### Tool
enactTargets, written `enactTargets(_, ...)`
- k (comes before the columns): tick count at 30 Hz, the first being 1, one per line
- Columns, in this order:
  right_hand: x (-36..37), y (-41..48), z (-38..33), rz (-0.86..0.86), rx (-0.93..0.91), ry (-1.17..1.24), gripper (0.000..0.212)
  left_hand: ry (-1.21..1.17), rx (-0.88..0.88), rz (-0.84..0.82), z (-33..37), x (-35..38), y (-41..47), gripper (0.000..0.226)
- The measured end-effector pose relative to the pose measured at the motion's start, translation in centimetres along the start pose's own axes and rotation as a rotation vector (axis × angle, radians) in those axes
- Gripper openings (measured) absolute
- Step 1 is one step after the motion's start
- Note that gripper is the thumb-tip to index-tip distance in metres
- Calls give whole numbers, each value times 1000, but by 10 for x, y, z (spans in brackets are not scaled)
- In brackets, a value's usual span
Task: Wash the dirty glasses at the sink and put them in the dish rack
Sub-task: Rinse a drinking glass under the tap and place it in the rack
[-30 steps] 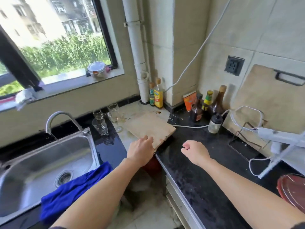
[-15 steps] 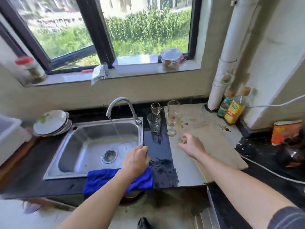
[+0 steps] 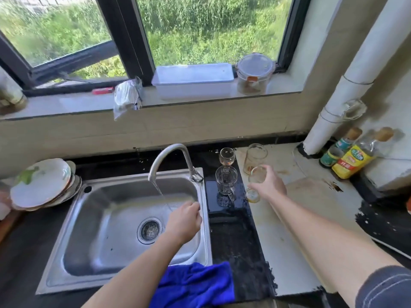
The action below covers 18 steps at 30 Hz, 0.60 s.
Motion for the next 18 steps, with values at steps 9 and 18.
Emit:
enactTargets(9,-47,-36,-35,22,-165,-1,68,-64,-15,-12,-4,-2,29,24)
enactTargets(18,23,-49,-109,-310,-407,109,65,-280,-331,-7,-51,8,-9,29)
Point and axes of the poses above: each hand's wrist, its own y-axis towards the middle knuckle, its own x-axis out of the palm, z = x × y, the point moved 3 cm from there along y, towards the middle knuckle, and after that the axes turned 7 degrees about -z, right-handed, at the moved point
